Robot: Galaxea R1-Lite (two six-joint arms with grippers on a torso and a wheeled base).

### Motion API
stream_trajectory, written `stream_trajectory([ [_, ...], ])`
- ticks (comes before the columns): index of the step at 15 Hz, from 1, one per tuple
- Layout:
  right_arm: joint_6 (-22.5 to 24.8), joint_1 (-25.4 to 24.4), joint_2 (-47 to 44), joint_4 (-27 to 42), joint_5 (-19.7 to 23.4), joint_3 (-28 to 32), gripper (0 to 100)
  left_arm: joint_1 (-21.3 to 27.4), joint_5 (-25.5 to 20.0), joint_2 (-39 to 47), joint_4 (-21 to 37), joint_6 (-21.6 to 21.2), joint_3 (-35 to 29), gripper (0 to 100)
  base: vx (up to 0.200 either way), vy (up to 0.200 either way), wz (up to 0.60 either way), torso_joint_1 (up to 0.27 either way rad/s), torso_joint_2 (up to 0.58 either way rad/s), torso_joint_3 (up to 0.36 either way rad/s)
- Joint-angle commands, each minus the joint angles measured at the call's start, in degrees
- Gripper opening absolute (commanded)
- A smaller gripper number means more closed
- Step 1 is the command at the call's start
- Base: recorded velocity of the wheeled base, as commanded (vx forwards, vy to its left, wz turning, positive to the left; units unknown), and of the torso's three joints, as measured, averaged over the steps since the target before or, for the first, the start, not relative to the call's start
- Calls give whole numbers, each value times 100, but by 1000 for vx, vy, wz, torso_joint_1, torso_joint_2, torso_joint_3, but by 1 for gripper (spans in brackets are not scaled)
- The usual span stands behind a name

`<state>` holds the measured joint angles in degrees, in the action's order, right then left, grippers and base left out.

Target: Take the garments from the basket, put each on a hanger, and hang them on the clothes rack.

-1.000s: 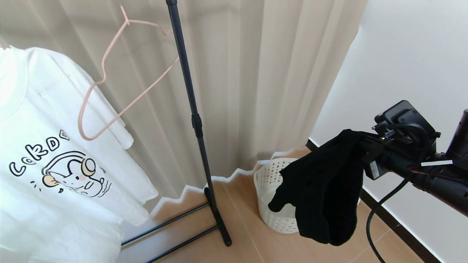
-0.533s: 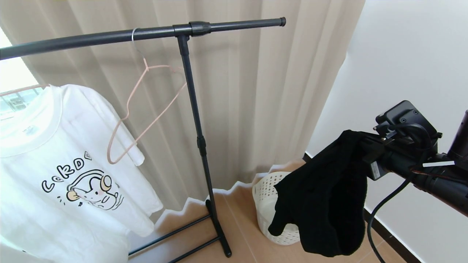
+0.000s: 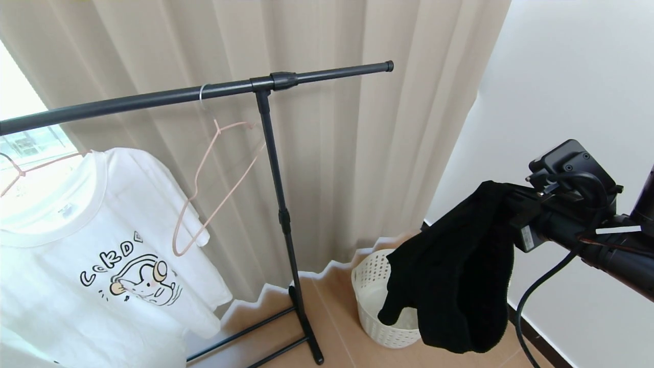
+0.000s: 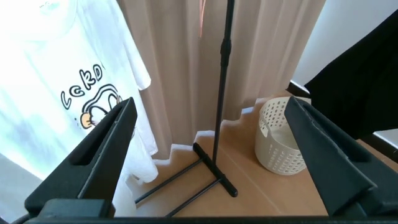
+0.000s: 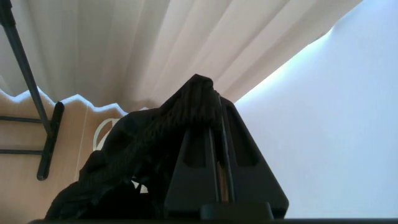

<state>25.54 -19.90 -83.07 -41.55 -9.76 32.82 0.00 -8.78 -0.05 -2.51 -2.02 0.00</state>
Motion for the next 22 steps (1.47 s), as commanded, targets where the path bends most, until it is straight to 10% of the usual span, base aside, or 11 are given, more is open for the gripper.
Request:
stream_trajectory([
  [1,4,3,27,-3,-8,-12,0,0,-1,5,-4,0,0,100,0,0,0,173,-364,-144],
  [22,12,-6,115,-11,-8,-100,0,0,-1,5,-4,-9,0,100,0,0,0,67,-148,10],
])
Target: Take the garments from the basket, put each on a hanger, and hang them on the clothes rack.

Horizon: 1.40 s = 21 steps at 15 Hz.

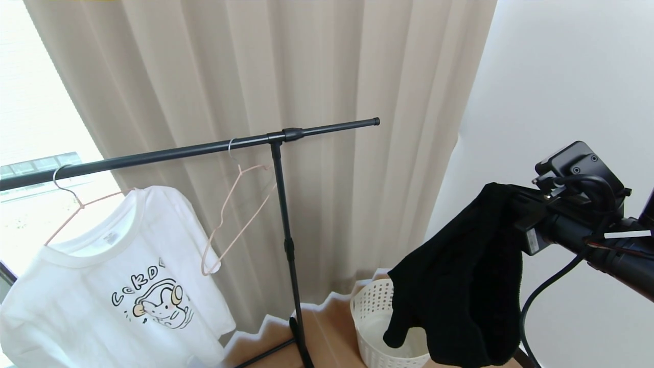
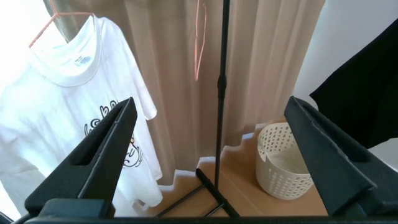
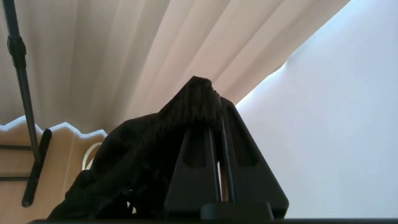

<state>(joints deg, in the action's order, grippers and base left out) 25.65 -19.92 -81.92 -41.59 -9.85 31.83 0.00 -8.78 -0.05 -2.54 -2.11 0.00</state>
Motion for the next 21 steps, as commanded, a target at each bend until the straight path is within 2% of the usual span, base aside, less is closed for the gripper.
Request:
stream_trajectory([
  [1,2,-3,1,-7,1,-1,0,0,-1,5,-1,0,0,100,0,0,0,7,2,178],
  [5,2,-3,-17,-7,9,7,0,0,-1,5,-1,0,0,100,0,0,0,5,0,105],
  [15,2,-3,-17,-7,9,-10,0,0,-1,5,-1,-9,0,100,0,0,600,0,0,7],
  [21,2,-3,-8,-7,80,-1,0,0,-1,5,-1,-9,0,100,0,0,0,0,0,0],
])
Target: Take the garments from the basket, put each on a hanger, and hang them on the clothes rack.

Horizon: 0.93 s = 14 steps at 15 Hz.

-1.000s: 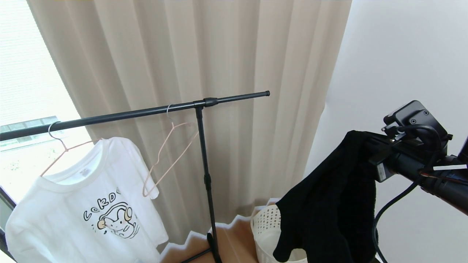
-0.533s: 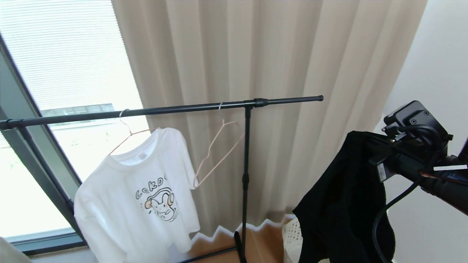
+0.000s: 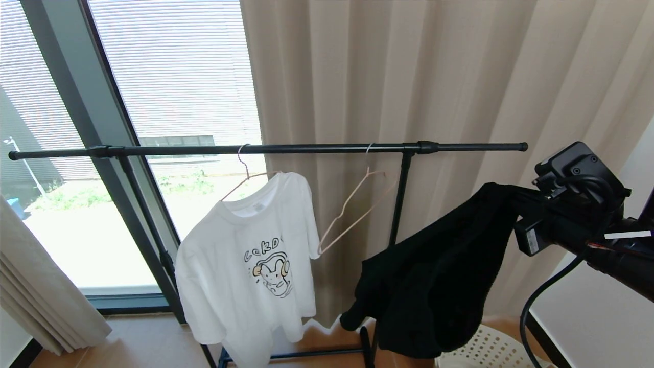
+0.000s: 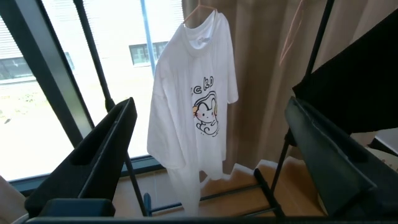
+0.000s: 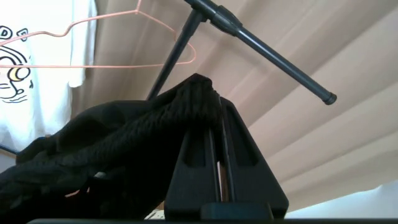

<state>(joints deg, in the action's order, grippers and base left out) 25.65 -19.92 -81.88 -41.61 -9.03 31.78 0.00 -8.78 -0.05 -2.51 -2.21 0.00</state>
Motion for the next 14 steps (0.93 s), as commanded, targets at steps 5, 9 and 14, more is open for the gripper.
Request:
stream_trajectory([
  [5,2,-3,85,3,68,-40,0,0,-1,5,-4,1,0,100,0,0,0,0,0,0],
  [9,19,-3,94,3,51,-76,0,0,-1,5,-4,-8,0,100,0,0,0,0,0,0],
  [14,151,-3,691,3,-2,-243,0,0,-1,5,-4,1,0,100,0,0,0,0,0,0],
])
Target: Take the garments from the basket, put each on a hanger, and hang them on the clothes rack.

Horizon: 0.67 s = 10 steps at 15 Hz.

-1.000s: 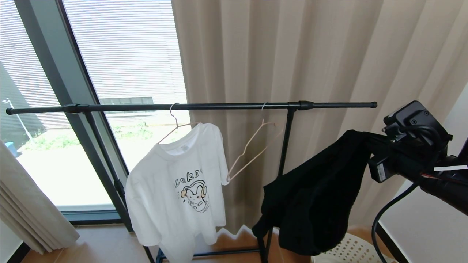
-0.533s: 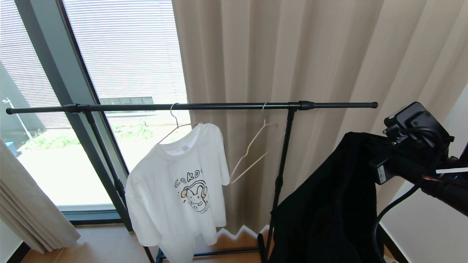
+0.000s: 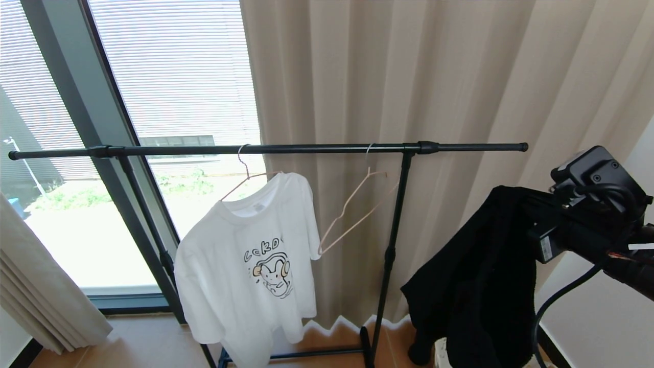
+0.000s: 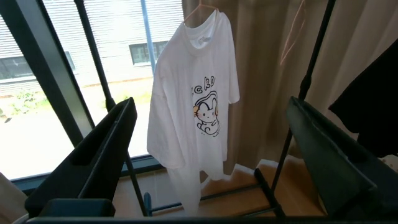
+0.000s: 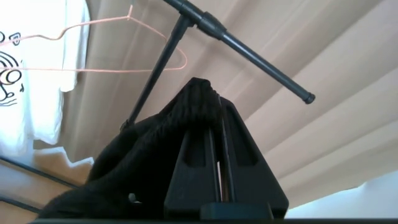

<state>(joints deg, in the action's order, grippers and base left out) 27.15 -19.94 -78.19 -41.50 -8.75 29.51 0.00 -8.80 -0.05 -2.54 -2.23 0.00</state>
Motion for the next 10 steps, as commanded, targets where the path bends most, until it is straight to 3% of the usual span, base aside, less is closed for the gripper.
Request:
stream_trajectory([
  [1,1,-27,498,-8,-56,2,0,0,1,5,-19,-49,0,100,0,0,0,0,0,0],
  [8,-87,-519,419,107,-118,-33,0,-26,133,110,87,-120,0,100,0,0,0,0,0,0],
  [10,-315,-704,366,344,-127,-42,0,229,-122,1341,104,-190,0,100,0,0,0,0,0,0],
])
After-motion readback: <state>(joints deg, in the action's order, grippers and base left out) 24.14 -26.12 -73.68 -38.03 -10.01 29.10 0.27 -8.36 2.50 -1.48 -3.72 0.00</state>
